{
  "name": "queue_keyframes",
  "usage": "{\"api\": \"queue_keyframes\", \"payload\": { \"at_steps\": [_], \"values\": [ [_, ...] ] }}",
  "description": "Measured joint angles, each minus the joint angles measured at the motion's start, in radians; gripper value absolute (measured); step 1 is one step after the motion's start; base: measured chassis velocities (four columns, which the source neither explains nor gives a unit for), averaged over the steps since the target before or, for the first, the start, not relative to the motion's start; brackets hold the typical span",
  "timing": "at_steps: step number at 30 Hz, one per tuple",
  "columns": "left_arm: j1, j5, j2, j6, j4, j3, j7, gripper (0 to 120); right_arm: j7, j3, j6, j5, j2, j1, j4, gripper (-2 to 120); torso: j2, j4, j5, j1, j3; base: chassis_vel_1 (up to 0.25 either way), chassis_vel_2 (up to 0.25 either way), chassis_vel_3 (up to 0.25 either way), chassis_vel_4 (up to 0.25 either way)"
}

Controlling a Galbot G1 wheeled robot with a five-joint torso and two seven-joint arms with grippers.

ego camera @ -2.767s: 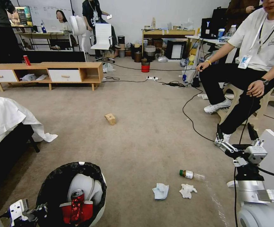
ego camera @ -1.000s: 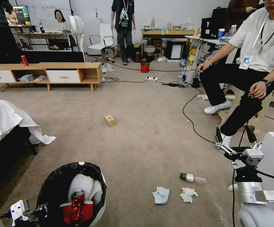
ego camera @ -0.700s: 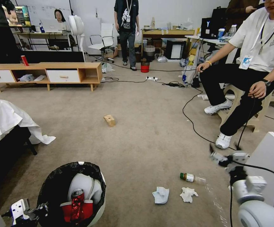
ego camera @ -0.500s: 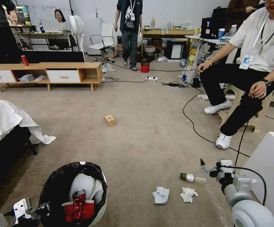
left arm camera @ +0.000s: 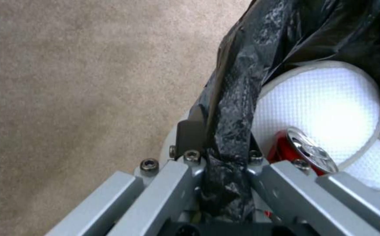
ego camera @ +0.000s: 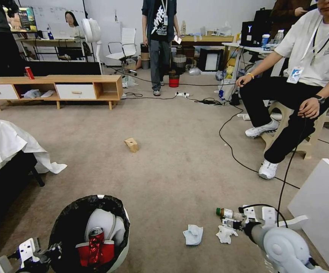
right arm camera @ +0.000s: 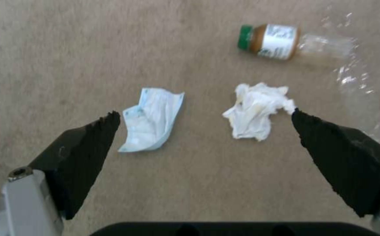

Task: Pick up the trash bin and place the garbage on the floor into it.

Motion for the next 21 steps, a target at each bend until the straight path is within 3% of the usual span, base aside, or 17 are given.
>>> {"api": "queue_keyframes", "payload": {
  "at_steps": [21],
  "values": [
    [-0.009,0.013,-0.006,-0.008,0.038,0.005,0.011,2,-0.040,-0.157,0.031,-0.067,0.092,0.157,-0.265,100,0.000,0.0000,-0.0001,0.000,0.000,0.000,0.000,0.000,0.000]
  ]
}}
